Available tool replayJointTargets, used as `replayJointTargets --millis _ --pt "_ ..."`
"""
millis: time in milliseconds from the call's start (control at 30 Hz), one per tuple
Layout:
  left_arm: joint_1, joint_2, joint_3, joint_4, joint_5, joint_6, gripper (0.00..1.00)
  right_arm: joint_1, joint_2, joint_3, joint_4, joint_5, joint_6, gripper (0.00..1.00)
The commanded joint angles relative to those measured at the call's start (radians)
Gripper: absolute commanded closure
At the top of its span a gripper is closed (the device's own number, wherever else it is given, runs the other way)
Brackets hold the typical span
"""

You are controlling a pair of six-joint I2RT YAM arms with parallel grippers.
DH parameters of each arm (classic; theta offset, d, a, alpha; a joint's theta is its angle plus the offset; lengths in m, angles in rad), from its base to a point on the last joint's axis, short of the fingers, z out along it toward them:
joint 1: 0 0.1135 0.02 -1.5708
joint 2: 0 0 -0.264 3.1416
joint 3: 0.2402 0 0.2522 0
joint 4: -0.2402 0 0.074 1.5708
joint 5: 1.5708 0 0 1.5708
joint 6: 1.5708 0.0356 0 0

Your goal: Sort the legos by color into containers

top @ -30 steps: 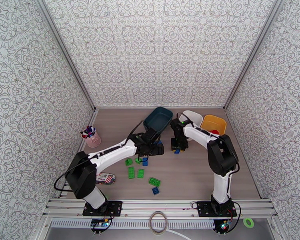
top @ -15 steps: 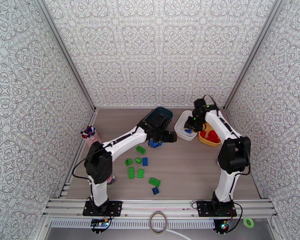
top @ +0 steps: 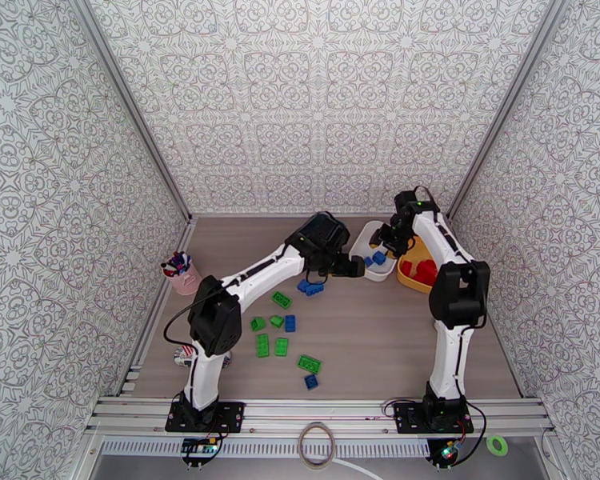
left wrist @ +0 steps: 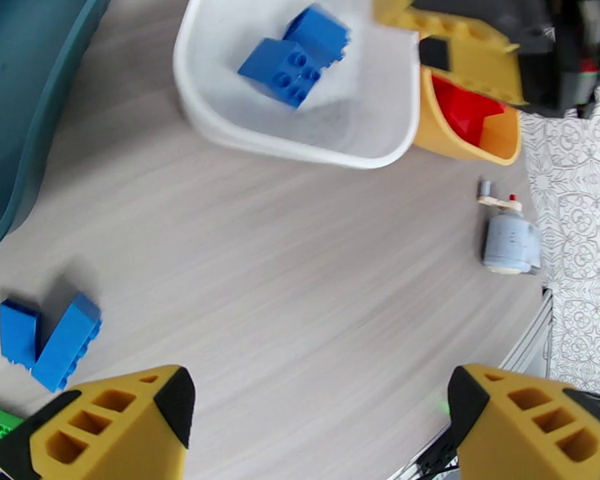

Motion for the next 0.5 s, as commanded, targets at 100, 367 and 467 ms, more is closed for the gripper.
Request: replayJointTargets --millis 100,367,467 --pt "0.018 -0.204 -0.188 -0.002 -0.17 -0.055 0.11 0.029 -0.174 -0.156 0.017 -0.008 -0.025 0.44" --pt "0.026 -0.434 -0.491 0.001 -0.319 -0.23 0.08 0.296 -0.436 -0.533 0.109 0.033 -0.029 0.41" --pt "0.033 -0.512 -0.589 -0.006 -0.33 -0.286 0.07 0.453 -0.5 -0.642 0.127 0.074 0.008 0.4"
